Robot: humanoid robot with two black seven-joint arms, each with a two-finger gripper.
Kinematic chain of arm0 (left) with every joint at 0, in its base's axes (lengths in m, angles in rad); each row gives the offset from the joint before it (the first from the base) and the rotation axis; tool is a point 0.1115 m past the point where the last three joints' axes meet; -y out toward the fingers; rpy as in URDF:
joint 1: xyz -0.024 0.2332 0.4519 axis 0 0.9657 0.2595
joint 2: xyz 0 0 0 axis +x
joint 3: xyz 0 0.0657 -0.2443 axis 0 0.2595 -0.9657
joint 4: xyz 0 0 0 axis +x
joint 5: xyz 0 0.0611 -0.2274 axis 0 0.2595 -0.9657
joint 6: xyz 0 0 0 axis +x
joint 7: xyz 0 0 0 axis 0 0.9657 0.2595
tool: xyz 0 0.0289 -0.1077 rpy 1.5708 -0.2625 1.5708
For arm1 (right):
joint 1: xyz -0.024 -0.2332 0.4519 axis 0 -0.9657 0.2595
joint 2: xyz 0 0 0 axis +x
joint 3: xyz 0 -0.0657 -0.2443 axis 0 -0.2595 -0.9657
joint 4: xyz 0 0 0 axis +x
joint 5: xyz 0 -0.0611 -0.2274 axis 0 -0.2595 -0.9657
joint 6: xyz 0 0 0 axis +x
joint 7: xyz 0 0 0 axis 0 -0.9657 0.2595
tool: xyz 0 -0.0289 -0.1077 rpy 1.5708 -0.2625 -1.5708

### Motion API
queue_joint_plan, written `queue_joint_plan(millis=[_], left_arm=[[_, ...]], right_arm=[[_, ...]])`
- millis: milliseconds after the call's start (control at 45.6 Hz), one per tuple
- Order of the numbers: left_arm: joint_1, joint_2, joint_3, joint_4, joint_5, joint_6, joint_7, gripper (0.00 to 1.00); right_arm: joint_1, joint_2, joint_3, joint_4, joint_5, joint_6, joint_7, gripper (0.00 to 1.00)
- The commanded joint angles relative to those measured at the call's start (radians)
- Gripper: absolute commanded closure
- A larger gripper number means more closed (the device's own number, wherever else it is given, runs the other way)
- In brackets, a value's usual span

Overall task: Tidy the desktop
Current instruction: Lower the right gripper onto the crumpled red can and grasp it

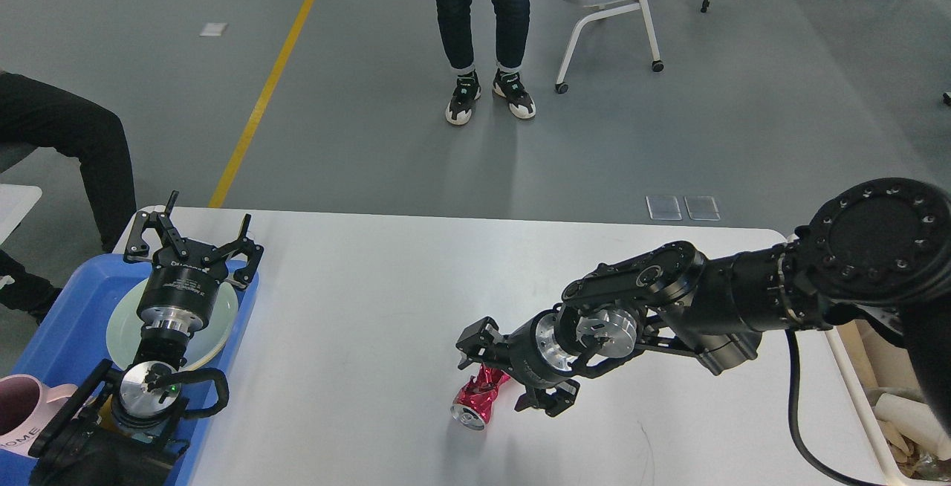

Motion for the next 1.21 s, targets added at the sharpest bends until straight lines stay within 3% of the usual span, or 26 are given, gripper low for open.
queue_joint_plan(millis=[0, 175, 723, 833, 964, 1183], left_arm=[[0.0, 0.001, 0.0, 0.0, 0.0, 0.0, 0.0, 0.04], [0.0, 0.001, 0.0, 0.0, 0.0, 0.0, 0.0, 0.04], [-0.001, -0.001, 0.002, 0.0, 0.0, 0.0, 0.0, 0.04], [-0.001, 0.001, 0.0, 0.0, 0.0, 0.0, 0.0, 0.04], [-0.001, 0.001, 0.0, 0.0, 0.0, 0.0, 0.0, 0.04], [-0.001, -0.001, 0.002, 0.0, 0.0, 0.0, 0.0, 0.04]], right_arm=[[-0.02, 0.038, 0.012, -0.055, -0.001, -0.001, 0.0, 0.0], [-0.1, 0.089, 0.012, -0.158, -0.011, 0.0, 0.0, 0.0], [-0.191, 0.133, 0.023, -0.269, -0.058, -0.003, 0.0, 0.0], [-0.2, 0.136, 0.023, -0.275, -0.058, 0.002, 0.0, 0.08], [-0.207, 0.135, 0.023, -0.278, -0.062, 0.011, 0.0, 0.3], [-0.221, 0.129, 0.024, -0.28, -0.064, 0.046, -0.031, 0.89]])
